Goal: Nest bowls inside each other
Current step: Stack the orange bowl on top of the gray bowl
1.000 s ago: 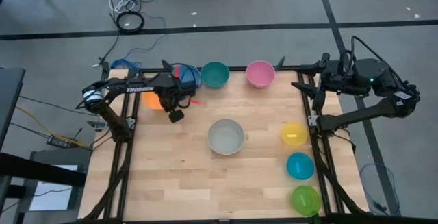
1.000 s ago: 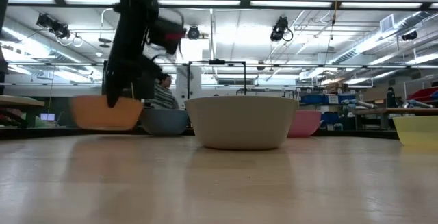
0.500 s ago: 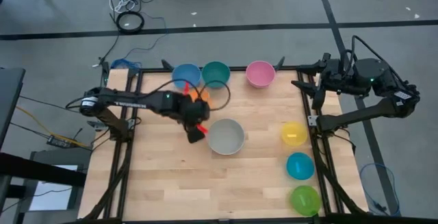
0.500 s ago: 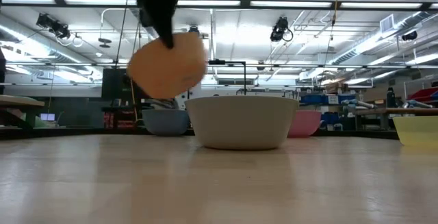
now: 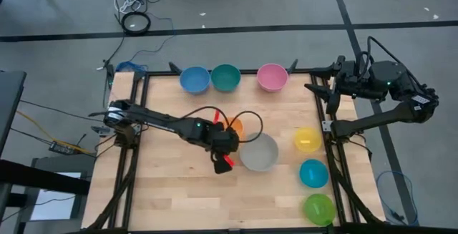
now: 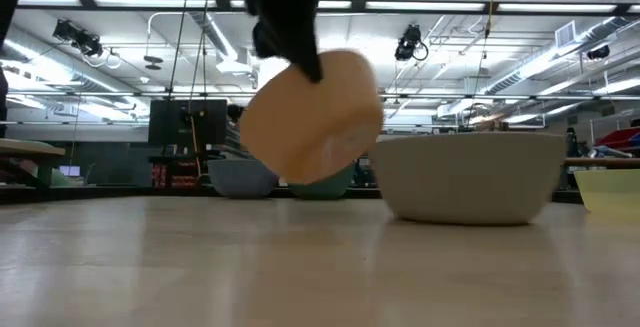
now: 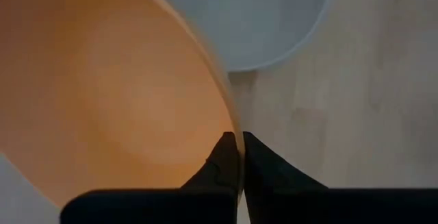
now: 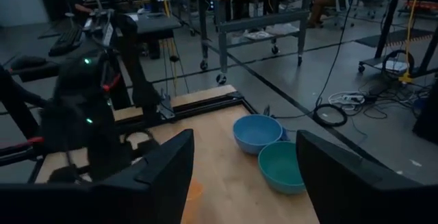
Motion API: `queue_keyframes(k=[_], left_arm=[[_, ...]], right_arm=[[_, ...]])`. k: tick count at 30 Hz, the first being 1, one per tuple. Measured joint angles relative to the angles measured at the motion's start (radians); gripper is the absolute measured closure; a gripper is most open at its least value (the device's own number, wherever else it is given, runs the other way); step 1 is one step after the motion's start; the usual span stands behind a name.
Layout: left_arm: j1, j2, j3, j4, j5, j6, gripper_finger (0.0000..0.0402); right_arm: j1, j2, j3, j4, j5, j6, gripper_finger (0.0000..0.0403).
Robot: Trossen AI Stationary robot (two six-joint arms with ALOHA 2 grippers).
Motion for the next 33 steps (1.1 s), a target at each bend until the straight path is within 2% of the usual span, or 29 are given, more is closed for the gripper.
queue_keyframes(k=[6,16,24,29,33], left_arm=[[0.000,0.051,0.169,-0.067,-0.042,0.051,0.0393],[-0.013,0.248,0.421,-0.077,0.085,0.155,0.0393],[-0.035,0.323,0.611,-0.130,0.064,0.204,0.0393],[-0.041,0.324,0.648,-0.095,0.053,0.229,0.0393],[-0.044,0.337,0.650,-0.072,0.091,0.241,0.0393]], right_arm=[[0.000,0.000,0.000,-0.001,0.000,0.000,0.0161],[0.000,0.000,0.000,-0.014,0.000,-0.001,0.0164],[0.000,0.000,0.000,-0.024,0.000,-0.001,0.0164],[0.000,0.000,0.000,-0.023,0.000,-0.002,0.0165],[0.000,0.000,0.000,-0.023,0.000,0.001,0.0165]])
